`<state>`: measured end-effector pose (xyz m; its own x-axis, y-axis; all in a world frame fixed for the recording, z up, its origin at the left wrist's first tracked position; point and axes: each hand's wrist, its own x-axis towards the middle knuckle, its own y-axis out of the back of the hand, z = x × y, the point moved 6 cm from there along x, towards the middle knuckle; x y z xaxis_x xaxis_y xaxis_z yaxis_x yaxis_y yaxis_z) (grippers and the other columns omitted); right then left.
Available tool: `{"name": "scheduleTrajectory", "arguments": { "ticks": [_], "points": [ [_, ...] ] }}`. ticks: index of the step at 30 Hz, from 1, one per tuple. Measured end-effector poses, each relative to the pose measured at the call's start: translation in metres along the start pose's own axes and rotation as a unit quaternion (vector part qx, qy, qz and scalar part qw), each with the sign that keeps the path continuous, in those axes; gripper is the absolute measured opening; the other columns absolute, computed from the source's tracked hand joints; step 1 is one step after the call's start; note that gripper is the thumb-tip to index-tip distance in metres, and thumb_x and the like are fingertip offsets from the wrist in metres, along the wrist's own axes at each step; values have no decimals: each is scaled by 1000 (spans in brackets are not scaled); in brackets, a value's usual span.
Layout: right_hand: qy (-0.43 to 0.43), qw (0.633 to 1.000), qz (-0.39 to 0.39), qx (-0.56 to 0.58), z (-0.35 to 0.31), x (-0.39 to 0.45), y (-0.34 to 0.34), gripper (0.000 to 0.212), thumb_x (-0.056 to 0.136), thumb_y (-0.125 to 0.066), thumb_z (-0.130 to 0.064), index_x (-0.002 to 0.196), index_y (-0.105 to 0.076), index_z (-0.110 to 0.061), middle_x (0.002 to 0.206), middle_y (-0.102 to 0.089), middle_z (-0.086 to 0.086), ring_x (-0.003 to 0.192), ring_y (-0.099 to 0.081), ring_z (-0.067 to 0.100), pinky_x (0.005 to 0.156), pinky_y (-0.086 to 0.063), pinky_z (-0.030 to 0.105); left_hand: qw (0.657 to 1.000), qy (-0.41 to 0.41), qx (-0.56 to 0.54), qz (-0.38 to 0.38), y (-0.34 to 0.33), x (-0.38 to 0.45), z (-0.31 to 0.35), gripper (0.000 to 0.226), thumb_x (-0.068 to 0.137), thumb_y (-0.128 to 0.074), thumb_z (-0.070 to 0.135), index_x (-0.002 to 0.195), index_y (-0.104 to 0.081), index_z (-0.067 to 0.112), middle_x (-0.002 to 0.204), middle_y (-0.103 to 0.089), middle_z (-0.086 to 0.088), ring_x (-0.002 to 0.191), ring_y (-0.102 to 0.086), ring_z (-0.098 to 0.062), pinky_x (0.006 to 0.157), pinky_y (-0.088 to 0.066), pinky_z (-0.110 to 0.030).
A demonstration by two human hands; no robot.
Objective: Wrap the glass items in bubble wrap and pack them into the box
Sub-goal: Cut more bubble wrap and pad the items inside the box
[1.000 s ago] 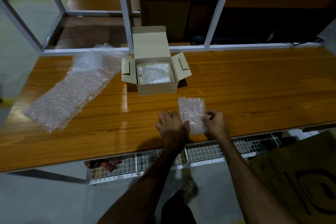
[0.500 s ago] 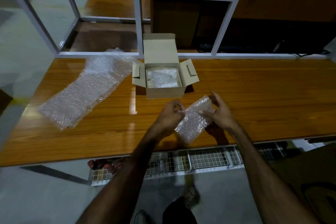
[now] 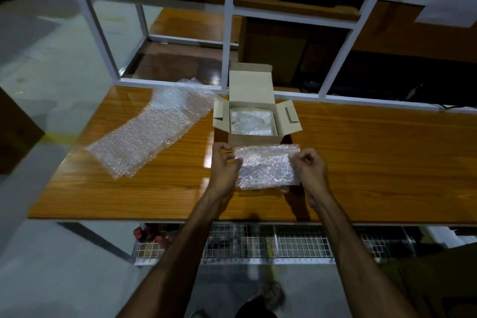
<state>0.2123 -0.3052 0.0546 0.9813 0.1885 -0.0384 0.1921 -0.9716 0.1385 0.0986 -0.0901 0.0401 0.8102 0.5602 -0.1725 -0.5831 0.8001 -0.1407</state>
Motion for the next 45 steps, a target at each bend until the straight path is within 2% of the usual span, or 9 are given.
{"name": "scheduleTrajectory", "arguments": {
  "ticks": [9,12,16,21,28,33,37,40,45],
  "points": [
    [-8,996,66,63,-14,-14,-15,17,95,-70,0,90,-73,-16,100,-75,-3,104,-69,15,89,-57,28,995,-25,-23,-94,-11,-30,3,37,89,-75,-5,122,-72,11,138,-62,8,123,-58,-5,76,-60,-19],
    [-19,998,-12,60,-16,-14,-24,20,98,-66,-3,106,-76,-18,118,-74,-8,116,-66,7,96,-54,27,994,17,-60,-87,-12,-29,-3,46,82,-78,-13,119,-73,12,136,-62,11,118,-65,-16,83,-66,-44],
    [-40,987,-153,5,-10,-22,-36,39,96,-68,-5,126,-71,-30,135,-61,-21,135,-52,12,107,-48,41,998,7,-23,-52,-1,-21,-1,54,79,-76,-18,114,-76,22,138,-61,18,138,-47,-15,101,-58,-45],
    [-51,977,-195,-76,-6,-24,-39,58,87,-76,1,134,-66,-32,156,-47,-7,140,-45,18,101,-56,39,996,17,-16,-83,7,-21,11,63,80,-65,-28,127,-71,14,146,-56,5,112,-57,-7,68,-58,-14],
    [9,967,-196,-161,-21,-7,-38,38,90,-76,-1,122,-72,-22,133,-63,-3,112,-65,17,73,-60,22,997,-30,51,-56,10,-5,27,35,84,-72,-18,116,-72,-4,131,-64,-13,97,-65,-9,64,-58,-14],
    [58,955,-151,-247,-29,20,-28,16,96,-73,-17,108,-68,-26,120,-58,0,111,-57,16,73,-43,17,977,-121,171,-22,7,13,35,19,91,-79,8,101,-67,19,109,-62,2,98,-60,-8,70,-51,-8],
    [77,961,-150,-217,-32,46,-16,13,96,-74,-22,107,-70,-20,128,-51,-3,117,-52,13,80,-47,16,963,-149,220,-32,2,43,33,19,89,-83,24,97,-67,29,114,-60,-1,108,-58,-17,86,-55,-28],
    [56,969,-192,-145,-36,64,-11,5,99,-68,-18,105,-69,-17,106,-72,0,96,-72,17,74,-63,32,972,-142,172,-72,-9,57,37,9,95,-75,16,98,-69,11,98,-71,-7,94,-69,-24,84,-59,-41],
    [75,962,-231,-125,-36,97,-9,7,96,-70,-5,100,-68,-9,99,-74,6,88,-73,14,68,-59,25,971,-132,185,-68,-22,80,36,11,93,-73,1,97,-63,4,94,-67,-9,88,-67,-24,74,-57,-40]
  ]
}}
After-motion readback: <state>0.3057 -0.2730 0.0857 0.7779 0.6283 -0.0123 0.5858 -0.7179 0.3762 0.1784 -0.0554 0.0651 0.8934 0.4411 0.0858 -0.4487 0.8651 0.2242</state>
